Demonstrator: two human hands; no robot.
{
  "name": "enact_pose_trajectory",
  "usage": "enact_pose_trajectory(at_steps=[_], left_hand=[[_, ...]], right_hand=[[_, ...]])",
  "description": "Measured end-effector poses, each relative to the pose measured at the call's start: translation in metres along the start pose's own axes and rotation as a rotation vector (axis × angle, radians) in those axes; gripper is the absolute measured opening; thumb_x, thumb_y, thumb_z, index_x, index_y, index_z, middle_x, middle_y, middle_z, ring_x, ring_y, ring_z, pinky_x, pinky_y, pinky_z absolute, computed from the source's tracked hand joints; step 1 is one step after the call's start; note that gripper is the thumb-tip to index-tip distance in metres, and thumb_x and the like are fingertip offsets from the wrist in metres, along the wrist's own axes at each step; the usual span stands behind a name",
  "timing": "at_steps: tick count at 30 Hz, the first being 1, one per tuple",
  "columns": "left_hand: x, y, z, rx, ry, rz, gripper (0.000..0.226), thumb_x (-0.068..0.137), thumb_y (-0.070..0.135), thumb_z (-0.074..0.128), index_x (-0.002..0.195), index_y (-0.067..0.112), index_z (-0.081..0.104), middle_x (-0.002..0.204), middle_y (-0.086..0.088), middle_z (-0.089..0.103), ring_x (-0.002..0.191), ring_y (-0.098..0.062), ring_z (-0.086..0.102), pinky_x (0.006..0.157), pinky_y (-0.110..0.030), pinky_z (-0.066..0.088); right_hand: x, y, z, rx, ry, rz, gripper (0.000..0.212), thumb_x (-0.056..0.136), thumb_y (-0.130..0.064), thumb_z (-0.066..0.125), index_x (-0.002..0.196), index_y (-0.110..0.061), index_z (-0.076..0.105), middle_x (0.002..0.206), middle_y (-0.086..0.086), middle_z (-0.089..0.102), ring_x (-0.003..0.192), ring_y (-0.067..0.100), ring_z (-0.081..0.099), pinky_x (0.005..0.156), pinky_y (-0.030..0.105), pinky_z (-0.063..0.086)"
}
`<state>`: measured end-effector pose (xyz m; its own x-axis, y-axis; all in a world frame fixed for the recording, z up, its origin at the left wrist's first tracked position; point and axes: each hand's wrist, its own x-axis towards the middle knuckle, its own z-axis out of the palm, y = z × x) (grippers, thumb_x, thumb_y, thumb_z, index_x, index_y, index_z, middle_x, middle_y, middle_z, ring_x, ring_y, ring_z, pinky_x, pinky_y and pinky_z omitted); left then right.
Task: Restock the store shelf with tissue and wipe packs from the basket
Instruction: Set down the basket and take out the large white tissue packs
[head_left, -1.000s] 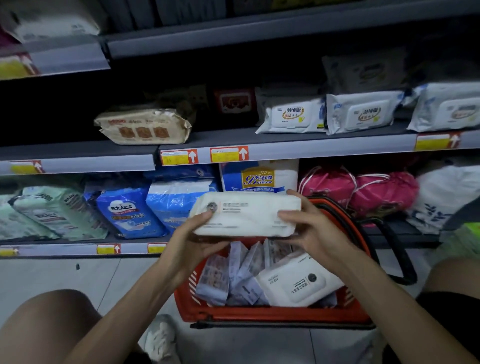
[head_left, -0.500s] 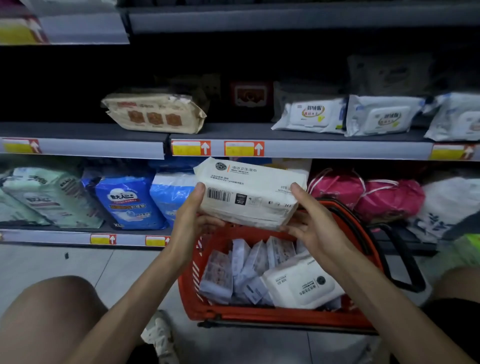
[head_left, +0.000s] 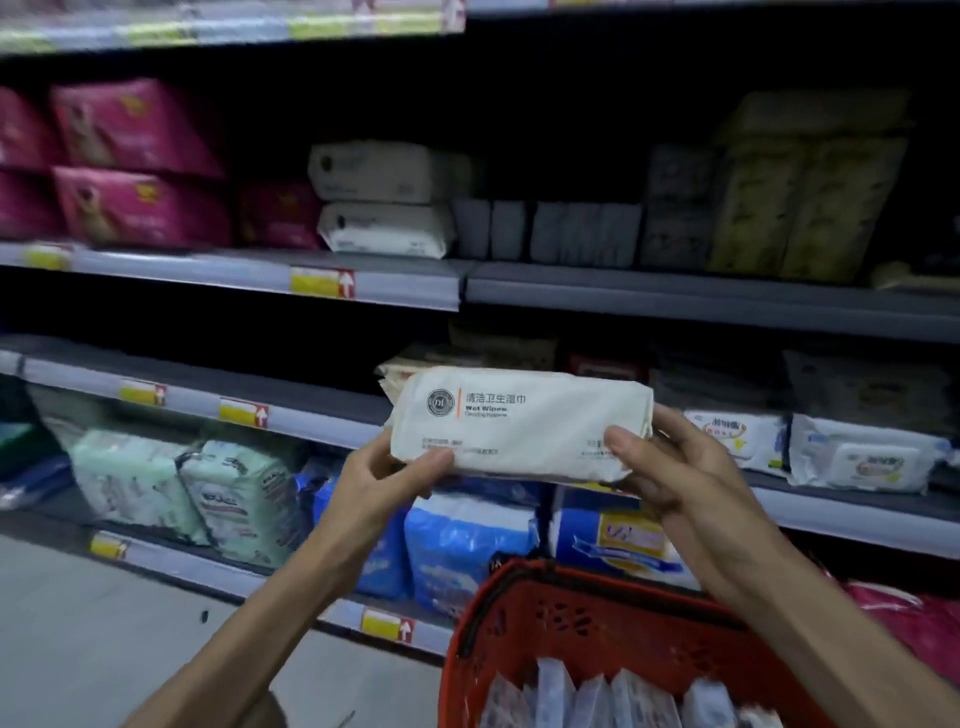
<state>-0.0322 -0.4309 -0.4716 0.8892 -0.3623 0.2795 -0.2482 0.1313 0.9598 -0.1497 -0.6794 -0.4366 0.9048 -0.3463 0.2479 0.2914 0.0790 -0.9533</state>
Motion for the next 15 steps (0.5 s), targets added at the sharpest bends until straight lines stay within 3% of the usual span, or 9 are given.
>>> enact_pose_trajectory(at_steps=[2,4,6,11,15], left_hand=[[0.011,0.024,-0.015,-0.004,0.042,0.078,0.056,0.05,0.07,0.091,0.089,0.03,0.083,0.087,0.006,0.08,0.075,-0.003,0.07,0.067,-0.014,0.052],[0.027,0.045,-0.031,-0.008,0.062,0.15,0.026,0.065,0.038,0.094,0.087,0.033,0.083,0.085,0.01,0.08,0.076,0.001,0.071,0.068,-0.012,0.052],[0.044,0.063,-0.048,0.027,0.071,0.208,0.027,0.071,0.016,0.083,0.096,0.025,0.081,0.092,0.009,0.081,0.083,0.0,0.074,0.072,-0.012,0.053],[0.093,0.09,-0.1,0.161,0.119,0.255,0.032,0.078,0.005,0.082,0.108,0.014,0.076,0.1,0.004,0.082,0.093,-0.006,0.075,0.077,-0.013,0.055],[0.146,0.107,-0.133,0.309,0.15,0.299,0.028,0.081,0.008,0.085,0.106,0.016,0.078,0.097,0.006,0.082,0.089,-0.002,0.075,0.078,-0.012,0.054]], right_hand=[[0.014,-0.01,0.024,-0.061,-0.044,-0.082,0.043,0.082,-0.025,0.076,0.124,-0.018,0.069,0.12,0.002,0.076,0.116,0.023,0.07,0.099,0.038,0.057],[0.033,-0.017,0.048,-0.102,-0.052,-0.151,0.029,0.094,-0.016,0.068,0.124,-0.019,0.07,0.12,0.0,0.076,0.115,0.021,0.07,0.102,0.046,0.054],[0.057,-0.024,0.07,-0.101,-0.052,-0.197,0.027,0.098,-0.012,0.066,0.123,-0.02,0.071,0.117,0.0,0.077,0.112,0.022,0.072,0.101,0.048,0.055],[0.125,-0.049,0.129,-0.28,-0.048,-0.369,0.058,0.088,-0.011,0.079,0.142,-0.019,0.06,0.127,-0.006,0.07,0.115,0.008,0.067,0.096,0.028,0.057],[0.177,-0.06,0.166,-0.344,-0.033,-0.444,0.061,0.085,-0.006,0.082,0.141,-0.018,0.059,0.112,-0.021,0.068,0.1,-0.013,0.064,0.082,0.007,0.052]])
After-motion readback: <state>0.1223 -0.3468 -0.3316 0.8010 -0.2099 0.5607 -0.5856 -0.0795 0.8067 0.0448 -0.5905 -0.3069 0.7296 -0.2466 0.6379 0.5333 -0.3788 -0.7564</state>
